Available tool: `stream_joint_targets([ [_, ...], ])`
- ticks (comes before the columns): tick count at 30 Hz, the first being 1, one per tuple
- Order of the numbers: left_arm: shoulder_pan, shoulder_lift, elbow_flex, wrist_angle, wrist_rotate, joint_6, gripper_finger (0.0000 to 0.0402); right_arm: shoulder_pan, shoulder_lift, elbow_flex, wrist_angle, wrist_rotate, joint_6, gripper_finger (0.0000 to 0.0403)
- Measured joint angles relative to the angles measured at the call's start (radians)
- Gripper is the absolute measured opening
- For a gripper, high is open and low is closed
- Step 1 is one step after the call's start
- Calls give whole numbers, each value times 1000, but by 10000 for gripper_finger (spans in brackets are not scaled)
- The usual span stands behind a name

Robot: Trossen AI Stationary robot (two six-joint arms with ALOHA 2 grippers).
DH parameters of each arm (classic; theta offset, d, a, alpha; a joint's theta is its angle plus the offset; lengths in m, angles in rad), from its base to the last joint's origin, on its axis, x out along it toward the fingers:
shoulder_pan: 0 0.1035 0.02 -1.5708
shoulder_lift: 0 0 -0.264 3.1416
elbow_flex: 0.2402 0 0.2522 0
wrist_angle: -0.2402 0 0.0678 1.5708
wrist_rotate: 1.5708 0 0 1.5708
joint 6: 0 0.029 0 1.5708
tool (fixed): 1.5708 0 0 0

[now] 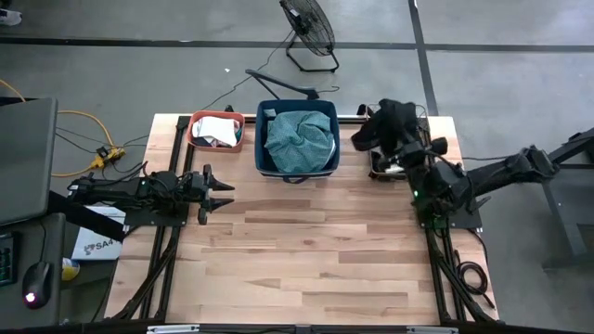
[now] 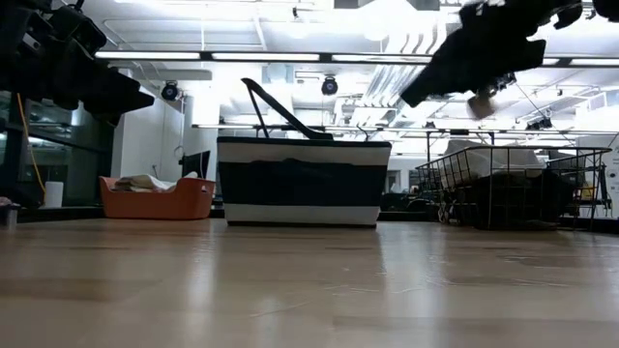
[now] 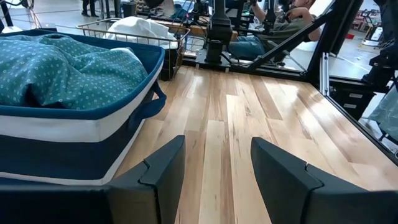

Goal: Pick & Place Cloths
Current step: Put the black boxer into the wire basket

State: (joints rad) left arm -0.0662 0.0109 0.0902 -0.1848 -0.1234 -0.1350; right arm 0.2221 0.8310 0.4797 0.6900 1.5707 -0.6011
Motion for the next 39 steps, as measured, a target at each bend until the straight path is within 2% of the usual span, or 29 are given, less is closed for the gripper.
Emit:
stream_joint_targets([
  [3,0,0,0,-1,0,-1,179,-118,0,0,2,0,-79,30],
  [8,0,0,0,-5,0,-1,179,-282,2,0,-65,0,-76,30],
  [17,0,0,0,-5,0,-1,179,-486,30,0,-188,0,-52,30],
  [25,0,0,0,-5,0,-1,179,-520,84,0,-351,-35,232,30],
  [31,0,0,0,-5,0,-1,179,-520,108,0,-352,-65,299,30],
  [39,0,0,0,-5,0,-2,179,-544,108,0,-357,-259,492,30],
])
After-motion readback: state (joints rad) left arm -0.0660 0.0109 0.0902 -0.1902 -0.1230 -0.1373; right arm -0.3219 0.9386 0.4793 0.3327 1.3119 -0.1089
